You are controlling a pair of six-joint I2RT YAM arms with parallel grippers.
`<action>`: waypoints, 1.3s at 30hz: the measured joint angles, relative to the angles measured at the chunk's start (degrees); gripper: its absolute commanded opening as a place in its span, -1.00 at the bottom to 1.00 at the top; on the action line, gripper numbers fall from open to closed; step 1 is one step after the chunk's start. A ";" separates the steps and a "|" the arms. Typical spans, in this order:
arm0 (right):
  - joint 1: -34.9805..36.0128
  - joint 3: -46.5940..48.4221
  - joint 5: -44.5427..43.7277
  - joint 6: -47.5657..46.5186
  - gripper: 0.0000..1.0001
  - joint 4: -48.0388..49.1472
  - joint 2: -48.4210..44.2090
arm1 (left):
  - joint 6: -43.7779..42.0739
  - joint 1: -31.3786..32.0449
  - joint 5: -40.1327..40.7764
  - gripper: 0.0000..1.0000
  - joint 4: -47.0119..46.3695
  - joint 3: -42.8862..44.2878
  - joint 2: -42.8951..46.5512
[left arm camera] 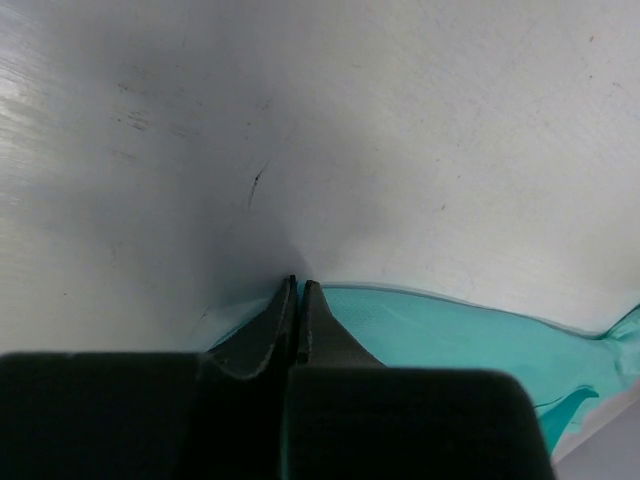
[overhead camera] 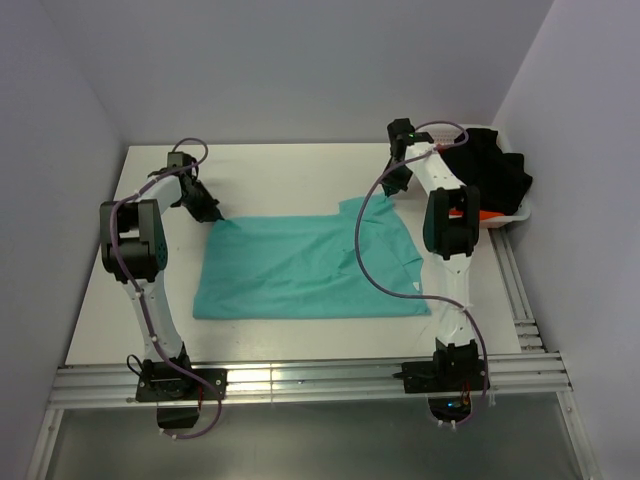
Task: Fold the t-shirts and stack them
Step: Grap the side of the flattened tshirt furthest away from the robot with both arms, then fold the other side of the tshirt into a rectangle
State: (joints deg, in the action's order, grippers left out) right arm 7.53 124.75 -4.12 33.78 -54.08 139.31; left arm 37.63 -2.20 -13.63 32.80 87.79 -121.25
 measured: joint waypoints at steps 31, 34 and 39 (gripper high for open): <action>0.63 -32.74 1.42 -0.63 -1.00 6.60 -34.73 | -0.55 0.15 7.89 -0.99 1.38 -17.35 22.93; 0.98 -35.52 1.84 -0.63 -1.00 7.10 -37.81 | -0.55 0.39 9.31 -0.99 1.75 -19.17 25.59; 1.62 -41.27 2.03 -0.57 -1.00 7.98 -43.10 | -0.50 0.81 11.06 -0.99 2.21 -22.29 30.56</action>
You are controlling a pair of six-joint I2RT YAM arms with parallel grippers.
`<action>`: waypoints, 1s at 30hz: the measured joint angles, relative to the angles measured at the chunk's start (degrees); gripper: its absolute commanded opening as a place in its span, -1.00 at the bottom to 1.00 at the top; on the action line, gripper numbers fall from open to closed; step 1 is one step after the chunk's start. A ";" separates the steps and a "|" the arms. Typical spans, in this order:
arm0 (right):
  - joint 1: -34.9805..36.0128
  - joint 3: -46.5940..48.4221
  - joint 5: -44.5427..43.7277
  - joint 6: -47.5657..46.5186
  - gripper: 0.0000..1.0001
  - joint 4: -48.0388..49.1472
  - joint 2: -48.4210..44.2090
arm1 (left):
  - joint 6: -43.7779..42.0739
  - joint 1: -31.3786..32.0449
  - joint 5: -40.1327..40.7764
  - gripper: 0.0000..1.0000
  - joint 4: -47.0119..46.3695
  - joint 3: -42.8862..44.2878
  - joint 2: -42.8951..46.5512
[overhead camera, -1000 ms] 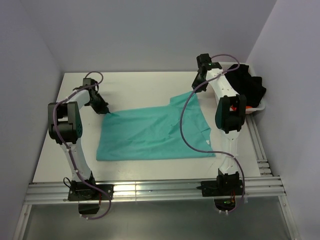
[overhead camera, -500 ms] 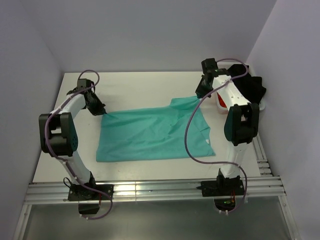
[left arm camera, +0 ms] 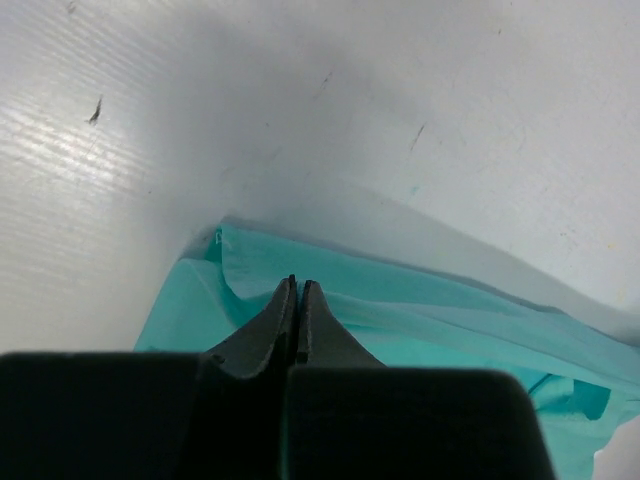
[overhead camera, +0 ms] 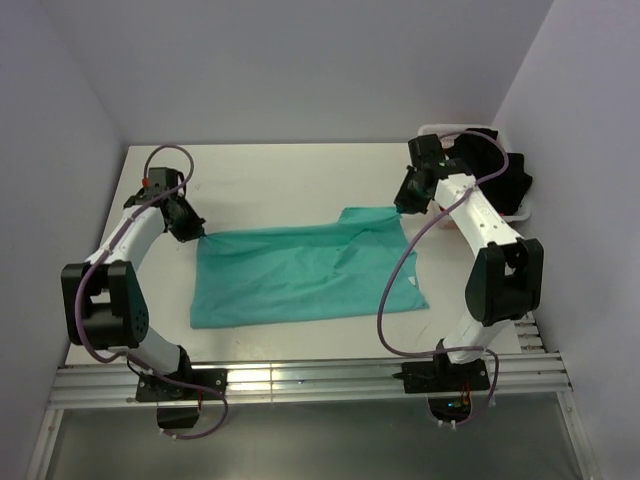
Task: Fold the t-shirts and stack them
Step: Fold the other side of the tshirt into a rectangle
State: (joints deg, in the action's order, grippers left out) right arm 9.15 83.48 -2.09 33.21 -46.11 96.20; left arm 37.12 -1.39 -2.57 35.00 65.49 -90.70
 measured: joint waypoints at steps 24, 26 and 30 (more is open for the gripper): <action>0.52 -28.68 1.31 4.48 -1.00 0.72 -22.75 | 2.91 1.84 5.46 -0.41 5.70 -14.14 20.81; 0.61 -30.77 1.16 4.85 -0.57 -0.22 -24.63 | 3.28 2.89 6.49 0.89 7.50 -14.71 22.05; 0.63 -34.14 -0.33 5.97 1.00 -3.37 -28.44 | 6.05 5.90 9.66 0.99 11.82 -14.67 23.65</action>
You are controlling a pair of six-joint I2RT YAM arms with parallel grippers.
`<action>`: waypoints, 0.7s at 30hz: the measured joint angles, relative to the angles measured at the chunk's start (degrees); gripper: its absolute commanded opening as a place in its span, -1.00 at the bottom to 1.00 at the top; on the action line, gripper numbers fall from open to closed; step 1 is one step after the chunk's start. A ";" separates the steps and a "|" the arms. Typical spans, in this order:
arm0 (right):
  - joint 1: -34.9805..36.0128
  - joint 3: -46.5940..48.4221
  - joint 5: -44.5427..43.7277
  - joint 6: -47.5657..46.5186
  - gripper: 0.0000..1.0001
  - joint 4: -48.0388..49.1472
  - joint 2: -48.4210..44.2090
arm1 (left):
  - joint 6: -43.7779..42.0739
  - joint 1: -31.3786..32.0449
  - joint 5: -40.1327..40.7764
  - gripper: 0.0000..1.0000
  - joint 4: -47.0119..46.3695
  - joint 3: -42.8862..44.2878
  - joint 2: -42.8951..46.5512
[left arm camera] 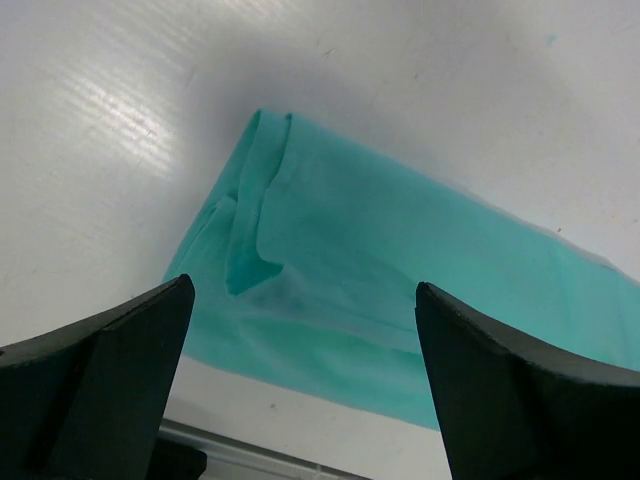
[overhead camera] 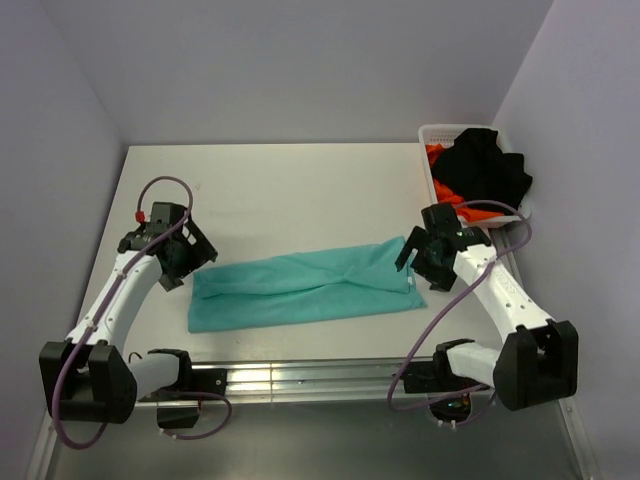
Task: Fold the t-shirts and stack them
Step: Fold the other side of the tshirt into a rectangle
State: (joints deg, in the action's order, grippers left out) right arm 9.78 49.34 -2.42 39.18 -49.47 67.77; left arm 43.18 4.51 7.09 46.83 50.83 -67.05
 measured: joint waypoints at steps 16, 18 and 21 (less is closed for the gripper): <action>0.00 3.87 1.31 -0.55 0.05 -1.38 3.67 | 1.90 0.83 6.45 0.86 4.81 4.76 -0.22; 0.24 7.04 2.34 -0.96 -0.91 0.83 7.96 | 1.53 0.83 6.29 0.84 4.26 5.38 -2.03; 1.16 13.03 2.95 -0.59 -1.00 2.56 15.65 | 1.40 0.83 6.23 0.82 3.32 6.23 -3.78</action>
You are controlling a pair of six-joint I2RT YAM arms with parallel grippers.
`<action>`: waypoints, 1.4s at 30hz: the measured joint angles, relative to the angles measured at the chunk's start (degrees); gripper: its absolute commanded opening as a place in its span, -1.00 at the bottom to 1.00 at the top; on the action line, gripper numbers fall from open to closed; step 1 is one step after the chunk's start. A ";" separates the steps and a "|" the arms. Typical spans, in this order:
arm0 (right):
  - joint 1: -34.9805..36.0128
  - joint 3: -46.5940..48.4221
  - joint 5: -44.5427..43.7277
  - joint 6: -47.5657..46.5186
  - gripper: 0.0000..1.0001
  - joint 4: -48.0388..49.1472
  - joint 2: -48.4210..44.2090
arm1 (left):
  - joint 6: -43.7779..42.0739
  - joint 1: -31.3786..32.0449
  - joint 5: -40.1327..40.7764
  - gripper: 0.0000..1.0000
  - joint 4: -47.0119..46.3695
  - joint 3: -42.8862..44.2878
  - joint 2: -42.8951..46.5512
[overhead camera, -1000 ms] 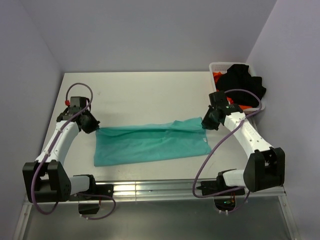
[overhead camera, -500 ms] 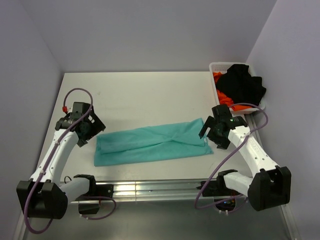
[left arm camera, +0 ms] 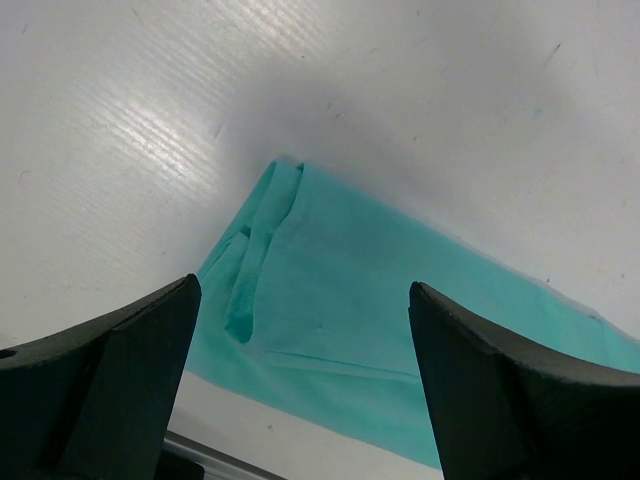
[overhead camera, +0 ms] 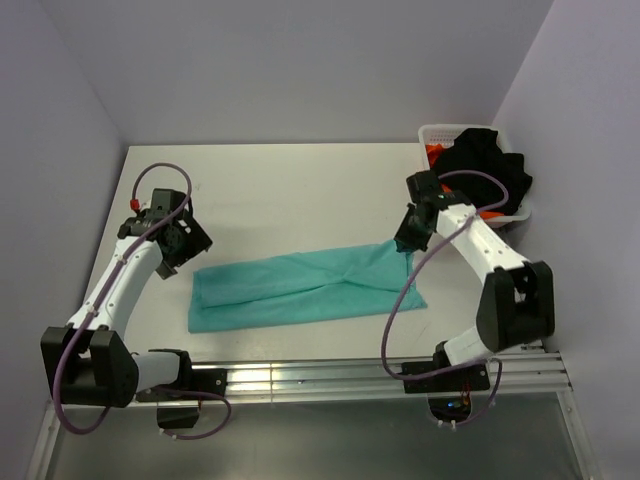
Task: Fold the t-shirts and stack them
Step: Fold the other side of the tshirt into a rectangle
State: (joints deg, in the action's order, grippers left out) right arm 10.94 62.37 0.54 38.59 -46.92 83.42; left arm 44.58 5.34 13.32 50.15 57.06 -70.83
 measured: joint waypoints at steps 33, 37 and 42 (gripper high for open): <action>14.47 4.55 0.20 1.75 -1.00 4.00 18.73 | -4.81 -0.85 -1.05 0.71 -5.14 2.45 -4.15; 14.71 4.35 0.20 2.08 -1.00 4.13 18.78 | -5.53 -1.33 -1.46 0.70 -5.66 2.84 -4.66; 15.63 4.35 0.17 2.10 -1.00 3.54 18.73 | -6.45 -2.29 -1.88 0.69 -6.38 2.86 -5.55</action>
State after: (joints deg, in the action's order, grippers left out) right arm 26.57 66.72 0.71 40.69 -43.38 102.15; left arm 38.13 3.05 11.44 43.77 59.92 -76.38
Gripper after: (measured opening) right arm 0.007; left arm 0.849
